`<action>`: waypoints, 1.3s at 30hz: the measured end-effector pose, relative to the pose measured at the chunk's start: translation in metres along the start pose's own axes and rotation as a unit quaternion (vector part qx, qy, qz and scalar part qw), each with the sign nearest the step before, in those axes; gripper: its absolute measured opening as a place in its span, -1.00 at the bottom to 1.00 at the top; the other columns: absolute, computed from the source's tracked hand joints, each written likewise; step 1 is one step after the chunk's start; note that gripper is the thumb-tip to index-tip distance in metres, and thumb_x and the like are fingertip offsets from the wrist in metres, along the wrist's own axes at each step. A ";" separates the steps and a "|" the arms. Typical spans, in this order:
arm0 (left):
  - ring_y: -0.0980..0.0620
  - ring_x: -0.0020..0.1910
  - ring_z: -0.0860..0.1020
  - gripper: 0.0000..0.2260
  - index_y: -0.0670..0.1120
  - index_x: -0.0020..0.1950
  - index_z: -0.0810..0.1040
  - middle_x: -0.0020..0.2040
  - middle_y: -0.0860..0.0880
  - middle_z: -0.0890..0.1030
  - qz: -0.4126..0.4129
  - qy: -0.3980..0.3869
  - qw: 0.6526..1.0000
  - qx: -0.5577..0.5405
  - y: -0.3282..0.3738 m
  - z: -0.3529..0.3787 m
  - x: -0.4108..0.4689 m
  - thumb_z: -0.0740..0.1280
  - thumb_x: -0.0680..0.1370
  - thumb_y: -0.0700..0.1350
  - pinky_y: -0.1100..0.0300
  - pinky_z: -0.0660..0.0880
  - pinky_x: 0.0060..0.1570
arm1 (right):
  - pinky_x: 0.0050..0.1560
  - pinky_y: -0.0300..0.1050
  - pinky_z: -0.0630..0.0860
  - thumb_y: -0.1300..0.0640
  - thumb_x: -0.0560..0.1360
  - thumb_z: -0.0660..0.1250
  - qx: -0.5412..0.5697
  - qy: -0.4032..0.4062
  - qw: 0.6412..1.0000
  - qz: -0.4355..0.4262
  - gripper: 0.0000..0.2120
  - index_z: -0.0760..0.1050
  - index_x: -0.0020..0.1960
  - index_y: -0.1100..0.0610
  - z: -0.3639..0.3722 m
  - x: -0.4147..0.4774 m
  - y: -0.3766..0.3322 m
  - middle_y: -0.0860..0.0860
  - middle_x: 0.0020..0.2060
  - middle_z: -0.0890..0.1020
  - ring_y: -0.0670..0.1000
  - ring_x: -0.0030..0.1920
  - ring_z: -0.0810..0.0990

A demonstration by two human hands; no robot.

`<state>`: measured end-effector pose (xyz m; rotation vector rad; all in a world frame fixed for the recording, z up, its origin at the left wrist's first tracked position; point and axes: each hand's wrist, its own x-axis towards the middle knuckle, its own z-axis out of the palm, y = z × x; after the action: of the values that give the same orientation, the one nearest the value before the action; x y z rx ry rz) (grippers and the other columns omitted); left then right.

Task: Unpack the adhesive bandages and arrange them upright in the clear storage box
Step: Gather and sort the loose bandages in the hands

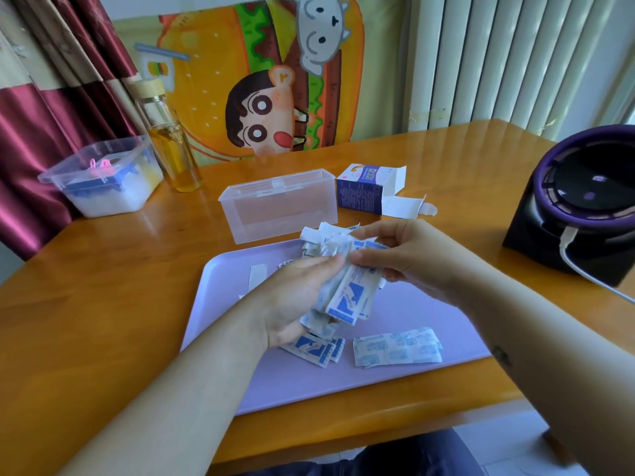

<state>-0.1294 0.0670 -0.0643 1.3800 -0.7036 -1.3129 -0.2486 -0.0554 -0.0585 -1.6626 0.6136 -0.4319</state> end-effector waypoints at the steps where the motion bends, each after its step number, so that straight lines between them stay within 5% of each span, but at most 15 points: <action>1: -0.07 -0.15 0.57 -0.70 -0.21 0.22 0.52 0.01 -0.19 0.64 0.006 0.003 1.000 0.004 0.000 0.000 0.001 0.16 0.63 -0.07 0.17 0.49 -0.28 | -0.44 -0.31 0.35 0.24 0.39 0.45 0.021 0.013 1.000 0.001 -0.78 0.59 0.03 0.17 -0.006 0.000 0.000 -0.02 -0.41 0.49 -0.10 -0.47 0.36; 6: 0.13 -0.42 0.42 -0.82 -0.16 0.01 0.55 -0.27 -0.05 0.49 0.034 0.006 0.997 0.068 -0.005 0.014 0.011 0.17 0.63 -0.14 0.30 0.43 -0.43 | -0.45 -0.37 0.32 0.26 0.42 0.39 0.078 0.069 0.995 -0.009 -0.91 0.59 -0.07 0.20 -0.036 -0.004 -0.003 0.17 -0.24 0.53 -0.08 -0.41 0.32; 13: 0.05 -0.40 0.44 -0.78 -0.09 -0.04 0.55 -0.28 -0.05 0.58 0.014 0.070 0.996 0.049 -0.006 0.027 0.023 0.15 0.63 -0.04 0.29 0.38 -0.48 | -0.45 -0.38 0.30 0.21 0.40 0.38 0.142 -0.010 0.988 0.060 -0.87 0.57 -0.09 0.25 -0.037 -0.011 0.012 0.08 -0.33 0.63 -0.13 -0.49 0.30; 17: 0.01 -0.21 0.60 -0.75 -0.04 0.01 0.59 -0.15 -0.04 0.68 0.010 0.082 0.995 0.064 -0.007 0.022 0.023 0.13 0.64 -0.02 0.22 0.48 -0.28 | -0.40 -0.35 0.32 0.15 0.30 0.41 0.172 -0.068 0.979 0.090 -0.88 0.56 -0.23 0.19 -0.032 -0.012 0.015 0.09 -0.29 0.60 -0.14 -0.49 0.31; 21: -0.03 -0.19 0.64 -0.68 -0.05 0.15 0.56 -0.06 -0.10 0.67 -0.034 -0.005 0.999 -0.037 -0.005 0.023 0.020 0.09 0.63 0.06 0.17 0.56 -0.27 | -0.40 -0.31 0.38 0.20 0.41 0.43 0.069 0.010 0.996 0.064 -0.91 0.57 -0.25 0.19 -0.017 -0.009 0.022 0.09 -0.34 0.61 -0.08 -0.44 0.36; 26: 0.06 -0.30 0.55 -0.76 -0.10 0.11 0.56 -0.17 -0.05 0.63 -0.014 0.011 1.000 0.023 -0.014 0.023 0.024 0.18 0.61 -0.03 0.23 0.45 -0.35 | -0.33 -0.19 0.44 0.12 0.39 0.48 -0.072 0.058 0.996 0.010 -0.91 0.61 -0.16 0.13 -0.019 -0.008 0.024 0.07 -0.37 0.65 -0.08 -0.47 0.46; 32: -0.01 -0.21 0.52 -0.77 -0.21 0.19 0.51 -0.04 -0.17 0.58 0.008 0.011 0.999 0.034 -0.015 0.024 0.030 0.15 0.63 -0.15 0.19 0.45 -0.28 | -0.31 -0.20 0.45 0.13 0.36 0.50 -0.102 0.054 0.992 0.042 -0.77 0.60 -0.02 0.17 -0.043 -0.009 0.020 0.06 -0.34 0.65 -0.04 -0.39 0.47; 35: 0.11 -0.36 0.46 -0.82 -0.14 0.14 0.49 -0.18 -0.02 0.57 0.035 0.022 0.988 0.146 -0.011 0.025 0.029 0.13 0.65 -0.17 0.30 0.46 -0.34 | -0.17 -0.14 0.46 0.08 0.40 0.47 -0.228 0.050 0.972 0.025 -0.85 0.63 -0.04 0.04 -0.064 -0.007 0.014 0.05 -0.22 0.66 0.02 -0.24 0.53; 39: 0.26 -0.28 0.56 -0.93 0.04 0.04 0.41 -0.21 0.14 0.65 0.042 -0.060 0.916 0.395 -0.009 0.028 0.027 0.15 0.64 -0.11 0.29 0.51 -0.09 | -0.18 -0.24 0.44 0.02 0.44 0.41 -0.444 -0.040 0.893 0.052 -0.90 0.59 -0.05 -0.11 -0.077 0.002 0.007 -0.10 -0.13 0.66 -0.10 -0.14 0.57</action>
<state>-0.1522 0.0370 -0.0773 1.8734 -1.4681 -1.0804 -0.2941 -0.1179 -0.0512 -2.4802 0.9104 0.0318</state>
